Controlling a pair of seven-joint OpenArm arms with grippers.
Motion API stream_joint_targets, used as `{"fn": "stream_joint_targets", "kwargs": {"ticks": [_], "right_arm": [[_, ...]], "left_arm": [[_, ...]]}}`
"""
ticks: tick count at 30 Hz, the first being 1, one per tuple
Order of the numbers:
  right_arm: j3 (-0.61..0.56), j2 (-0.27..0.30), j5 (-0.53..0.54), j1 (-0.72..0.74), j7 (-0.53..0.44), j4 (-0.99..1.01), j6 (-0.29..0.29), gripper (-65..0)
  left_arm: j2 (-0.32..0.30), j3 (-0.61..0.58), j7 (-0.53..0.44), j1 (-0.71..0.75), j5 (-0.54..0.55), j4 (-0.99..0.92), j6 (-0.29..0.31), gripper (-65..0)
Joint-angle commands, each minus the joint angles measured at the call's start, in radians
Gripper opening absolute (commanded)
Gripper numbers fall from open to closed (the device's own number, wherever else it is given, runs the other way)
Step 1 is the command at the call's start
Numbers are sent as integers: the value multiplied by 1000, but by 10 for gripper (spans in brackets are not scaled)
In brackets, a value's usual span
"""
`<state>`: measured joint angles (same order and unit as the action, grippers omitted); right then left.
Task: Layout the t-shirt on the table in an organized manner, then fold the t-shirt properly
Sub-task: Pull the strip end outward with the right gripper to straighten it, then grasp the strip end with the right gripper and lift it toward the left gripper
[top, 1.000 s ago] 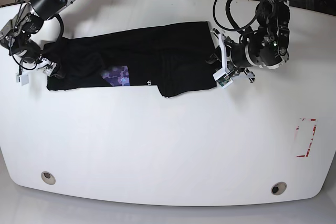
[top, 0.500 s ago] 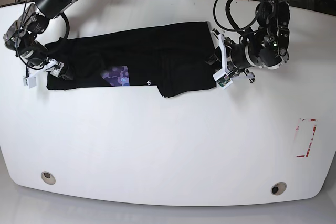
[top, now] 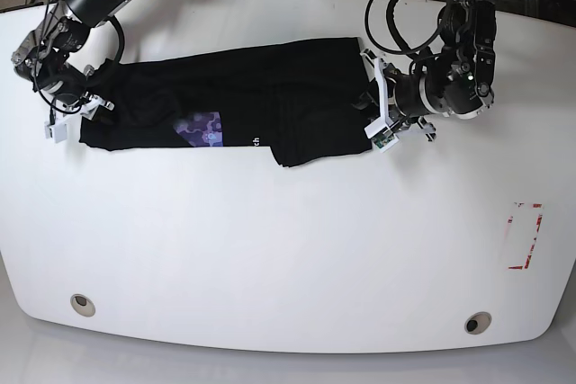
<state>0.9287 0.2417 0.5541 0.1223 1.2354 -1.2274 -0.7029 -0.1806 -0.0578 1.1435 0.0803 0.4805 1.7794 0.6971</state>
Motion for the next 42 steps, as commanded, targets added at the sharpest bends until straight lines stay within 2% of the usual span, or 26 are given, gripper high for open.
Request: {"fn": "stream_joint_targets", "kwargs": {"ticks": [1, 5, 16, 23, 30, 34, 42], "right_arm": [[-1, 12, -10, 9, 13, -7, 5, -552], [-1, 12, -10, 7, 14, -7, 5, -596], [-1, 8, -15, -9, 16, -53, 5, -598], [-26, 6, -9, -36, 16, -133, 5, -598], [-56, 5, -7, -59, 17, -190, 5, -598], [-56, -20, -7, -71, 17, -242, 5, -598], [-56, -43, -9, -98, 88, -394, 5, -598]], "left_arm": [[-3, 2, -16, -17, 13, -19, 1, -542], [29, 0, -16, -46, 14, -69, 1, -542], [72, -1, -16, -72, 14, -132, 1, -542], [74, -49, -21, -80, 13, -163, 1, -542], [72, -106, -84, -80, 13, -229, 1, -542], [69, -119, -86, -87, 13, -276, 1, -542], [65, -118, -87, -103, 5, -319, 1, -542]]}}
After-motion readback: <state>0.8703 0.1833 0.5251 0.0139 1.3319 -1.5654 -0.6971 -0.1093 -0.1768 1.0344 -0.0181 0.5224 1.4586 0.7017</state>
